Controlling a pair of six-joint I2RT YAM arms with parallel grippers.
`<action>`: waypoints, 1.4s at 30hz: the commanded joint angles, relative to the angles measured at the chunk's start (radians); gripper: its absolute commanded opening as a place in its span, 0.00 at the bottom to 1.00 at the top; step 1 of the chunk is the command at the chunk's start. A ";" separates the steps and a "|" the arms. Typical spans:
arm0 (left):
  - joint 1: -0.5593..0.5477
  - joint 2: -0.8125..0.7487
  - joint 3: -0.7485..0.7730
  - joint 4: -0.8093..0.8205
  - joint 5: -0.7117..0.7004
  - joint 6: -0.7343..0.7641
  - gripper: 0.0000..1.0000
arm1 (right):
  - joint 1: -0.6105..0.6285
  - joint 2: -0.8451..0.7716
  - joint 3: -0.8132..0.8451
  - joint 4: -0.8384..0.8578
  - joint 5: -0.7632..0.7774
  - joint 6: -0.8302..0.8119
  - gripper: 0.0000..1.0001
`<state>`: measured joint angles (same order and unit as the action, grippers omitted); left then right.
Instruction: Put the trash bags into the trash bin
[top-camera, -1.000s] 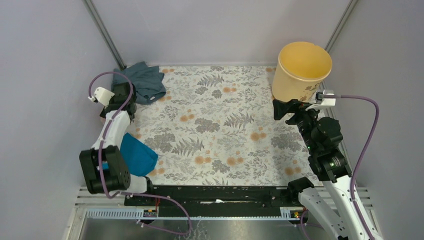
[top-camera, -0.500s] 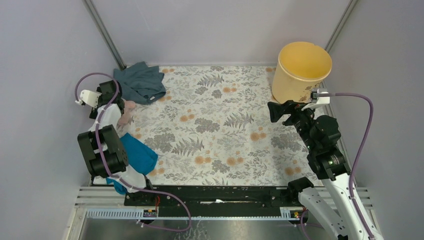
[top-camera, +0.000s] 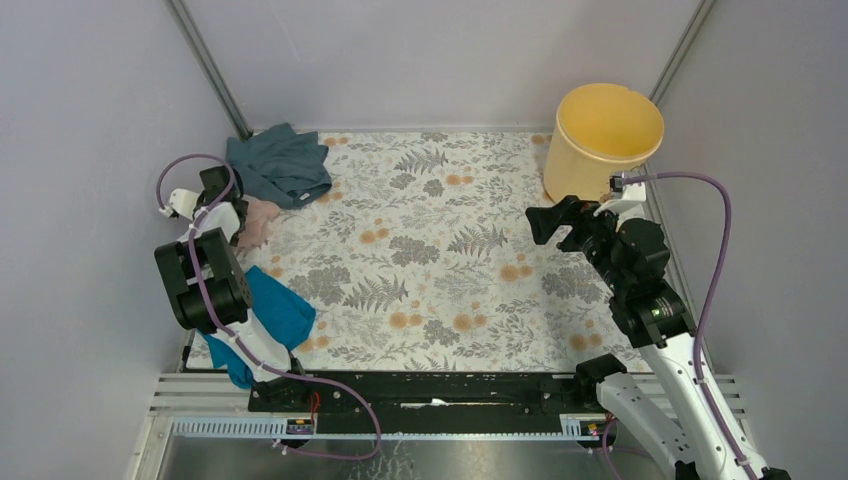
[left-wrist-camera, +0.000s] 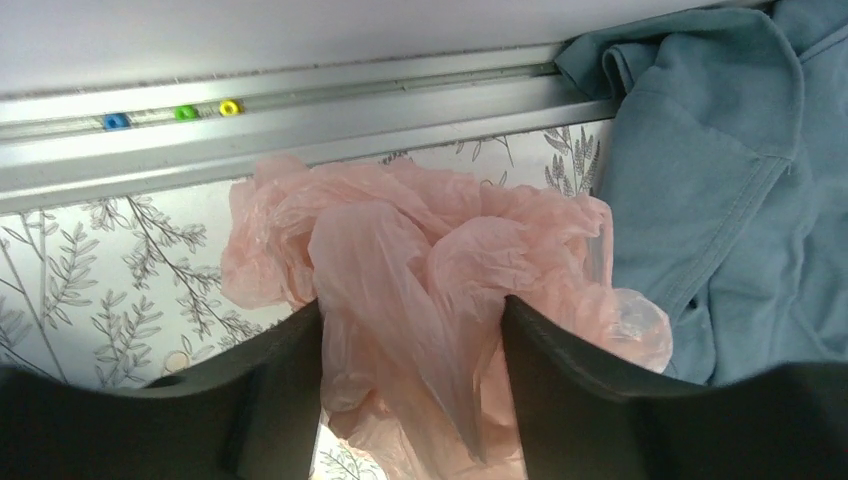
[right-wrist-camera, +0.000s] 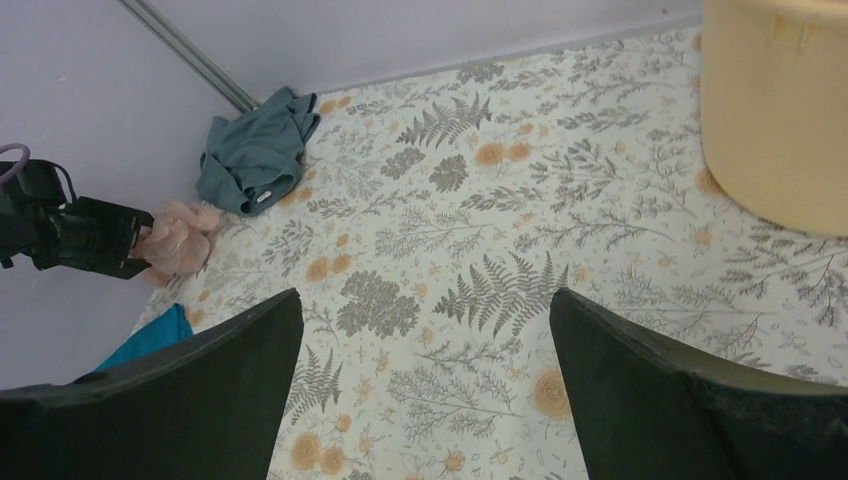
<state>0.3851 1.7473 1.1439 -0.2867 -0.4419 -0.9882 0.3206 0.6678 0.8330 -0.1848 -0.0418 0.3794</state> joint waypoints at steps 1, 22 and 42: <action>0.008 -0.023 0.020 -0.004 0.078 -0.048 0.60 | -0.002 -0.001 0.038 -0.042 0.012 0.060 1.00; -0.309 -0.175 -0.049 0.028 0.627 -0.214 0.17 | -0.002 0.048 0.017 -0.098 -0.004 0.089 1.00; -0.879 -0.197 -0.006 0.338 0.922 0.054 0.27 | -0.002 0.304 -0.091 0.327 -0.578 0.297 0.99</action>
<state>-0.4232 1.5730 1.0767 0.0654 0.5179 -1.0592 0.3206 0.9535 0.7834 -0.0929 -0.5266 0.5480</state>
